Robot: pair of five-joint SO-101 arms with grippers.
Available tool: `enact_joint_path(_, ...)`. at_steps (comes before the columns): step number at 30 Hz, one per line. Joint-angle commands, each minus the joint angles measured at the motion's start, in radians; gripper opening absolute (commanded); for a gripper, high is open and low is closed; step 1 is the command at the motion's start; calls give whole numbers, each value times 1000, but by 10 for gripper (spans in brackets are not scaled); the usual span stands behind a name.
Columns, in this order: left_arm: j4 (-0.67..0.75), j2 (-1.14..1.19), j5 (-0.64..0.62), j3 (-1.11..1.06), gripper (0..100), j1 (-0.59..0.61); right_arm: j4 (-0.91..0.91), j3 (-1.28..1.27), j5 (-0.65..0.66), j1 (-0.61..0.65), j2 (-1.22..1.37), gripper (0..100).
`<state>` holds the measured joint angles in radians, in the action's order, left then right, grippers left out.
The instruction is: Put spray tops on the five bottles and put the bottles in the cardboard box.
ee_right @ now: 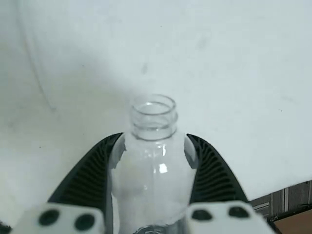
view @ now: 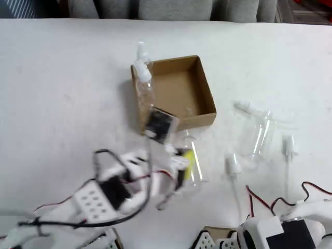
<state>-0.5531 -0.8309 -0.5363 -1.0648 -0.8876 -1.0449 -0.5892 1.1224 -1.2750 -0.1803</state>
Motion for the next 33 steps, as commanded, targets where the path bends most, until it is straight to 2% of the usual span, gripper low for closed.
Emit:
enact_joint_path(1, 226, 188, -94, 87, 116, -113, 16, 49, 8, -10, 8, 15)
enact_joint_path(5, 270, 444, -155, 203, 264, -177, 16, 48, 8, -7, 13, 15)
enact_joint_path(8, 270, 621, -229, 311, 313, -177, 16, 44, 8, -5, 13, 15)
enact_joint_path(13, 267, 846, -333, 460, 315, -116, 16, 43, 8, -2, 15, 15)
enact_joint_path(18, 261, 990, -373, 557, 312, -58, 16, 41, 8, -2, 15, 15)
enact_joint_path(28, 89, 1171, -382, 752, 304, -56, 21, 21, 8, 1, 13, 15)
enact_joint_path(33, 12, 1201, -396, 799, 225, -74, 21, 21, 9, 1, 13, 15)
